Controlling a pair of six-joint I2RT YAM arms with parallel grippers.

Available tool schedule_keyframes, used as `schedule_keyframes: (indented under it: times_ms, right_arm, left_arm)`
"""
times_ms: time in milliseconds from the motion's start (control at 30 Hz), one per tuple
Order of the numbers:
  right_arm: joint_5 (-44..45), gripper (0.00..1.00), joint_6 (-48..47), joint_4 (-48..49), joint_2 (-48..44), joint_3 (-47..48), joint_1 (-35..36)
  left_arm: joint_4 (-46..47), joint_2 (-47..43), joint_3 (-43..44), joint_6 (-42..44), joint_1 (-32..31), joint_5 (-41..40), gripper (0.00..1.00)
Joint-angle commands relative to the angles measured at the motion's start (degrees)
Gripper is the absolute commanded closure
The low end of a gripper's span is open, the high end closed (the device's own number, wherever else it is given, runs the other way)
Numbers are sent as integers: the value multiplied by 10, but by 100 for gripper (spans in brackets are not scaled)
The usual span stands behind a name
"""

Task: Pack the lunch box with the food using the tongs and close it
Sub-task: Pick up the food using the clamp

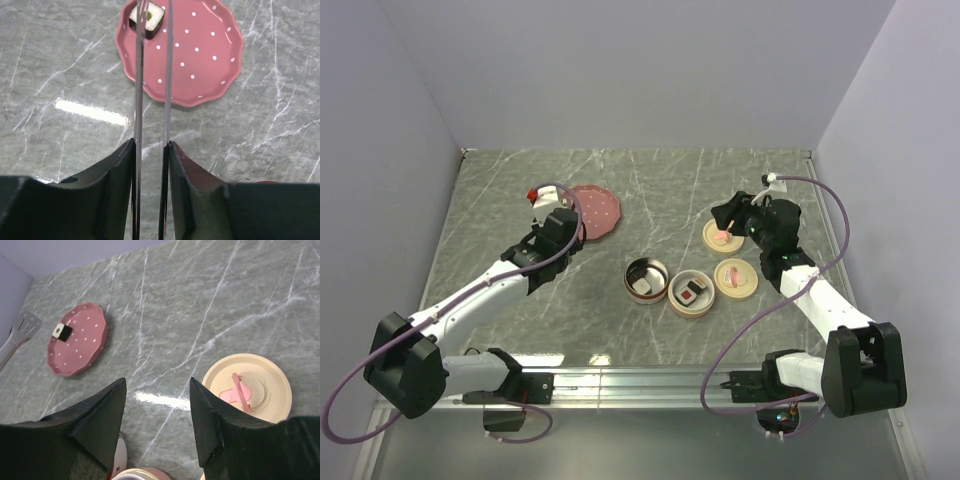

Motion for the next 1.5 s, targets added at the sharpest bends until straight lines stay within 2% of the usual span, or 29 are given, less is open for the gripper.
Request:
schedule_keyframes:
  times_ms: [0,600,1467]
  right_arm:
    - [-6,39,0,31,-14,-8,-5]
    - [-7,39,0,32,-15,-9,-5]
    - [0,39,0,28,-6,-3,-5]
  left_arm:
    - [2,9,-4,-18,2,-8,61]
    - [33,60,-19,-13,30,37,50]
    - [117,115,-17,44,96,124,53]
